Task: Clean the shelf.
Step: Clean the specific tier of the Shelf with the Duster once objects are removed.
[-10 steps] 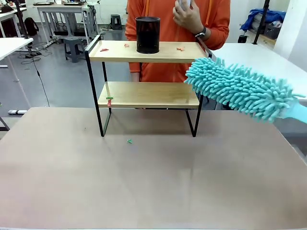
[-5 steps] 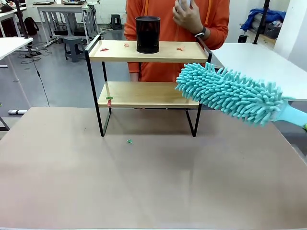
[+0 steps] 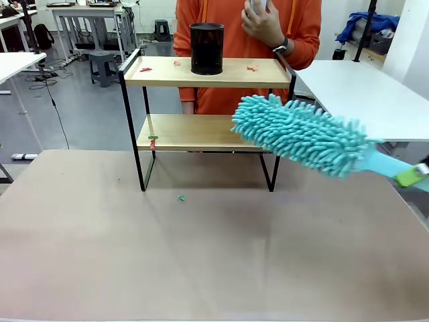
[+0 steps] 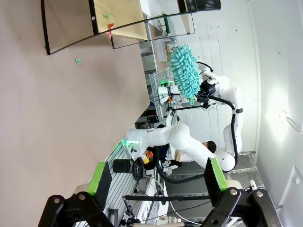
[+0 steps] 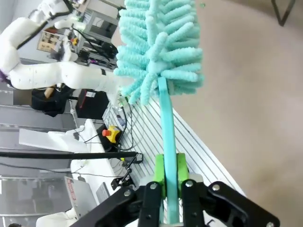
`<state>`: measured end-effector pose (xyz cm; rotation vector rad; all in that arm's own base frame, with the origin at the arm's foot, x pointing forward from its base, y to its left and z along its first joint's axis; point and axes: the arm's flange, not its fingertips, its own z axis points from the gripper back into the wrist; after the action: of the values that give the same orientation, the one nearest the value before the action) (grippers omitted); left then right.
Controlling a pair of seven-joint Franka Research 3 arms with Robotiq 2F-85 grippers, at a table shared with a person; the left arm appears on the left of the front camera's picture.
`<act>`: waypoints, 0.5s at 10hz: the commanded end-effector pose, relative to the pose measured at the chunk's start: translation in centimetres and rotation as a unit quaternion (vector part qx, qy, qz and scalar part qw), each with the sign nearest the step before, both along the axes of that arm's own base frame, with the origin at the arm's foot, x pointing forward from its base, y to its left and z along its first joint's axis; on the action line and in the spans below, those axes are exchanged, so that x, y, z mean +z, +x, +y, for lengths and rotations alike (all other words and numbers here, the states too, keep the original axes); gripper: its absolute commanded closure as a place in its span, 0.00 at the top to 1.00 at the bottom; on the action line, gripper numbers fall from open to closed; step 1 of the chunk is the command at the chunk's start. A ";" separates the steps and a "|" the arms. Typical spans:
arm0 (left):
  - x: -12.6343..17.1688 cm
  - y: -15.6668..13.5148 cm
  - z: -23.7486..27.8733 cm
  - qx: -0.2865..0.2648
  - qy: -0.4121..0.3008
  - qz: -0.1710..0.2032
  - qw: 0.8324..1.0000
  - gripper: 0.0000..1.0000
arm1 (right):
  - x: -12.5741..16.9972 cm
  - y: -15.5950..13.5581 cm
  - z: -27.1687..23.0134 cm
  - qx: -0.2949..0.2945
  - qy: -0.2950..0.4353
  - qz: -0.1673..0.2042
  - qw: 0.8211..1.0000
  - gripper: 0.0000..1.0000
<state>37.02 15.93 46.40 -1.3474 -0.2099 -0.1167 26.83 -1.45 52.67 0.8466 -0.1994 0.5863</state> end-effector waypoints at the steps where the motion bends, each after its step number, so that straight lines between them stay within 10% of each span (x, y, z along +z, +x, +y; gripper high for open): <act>1: 0.1 -0.2 -0.1 -0.007 -0.001 -0.008 1.000 1.00 | -0.3 2.5 3.5 -0.009 -0.020 -0.014 1.000 0.12; 5: 0.1 -0.2 -0.1 -0.007 -0.001 -0.008 1.000 1.00 | -1.9 7.2 9.3 -0.029 -0.051 -0.038 0.998 0.12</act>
<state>37.03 15.93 46.38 -1.3475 -0.2094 -0.1166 32.36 6.42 50.69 0.7216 -0.2396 0.6044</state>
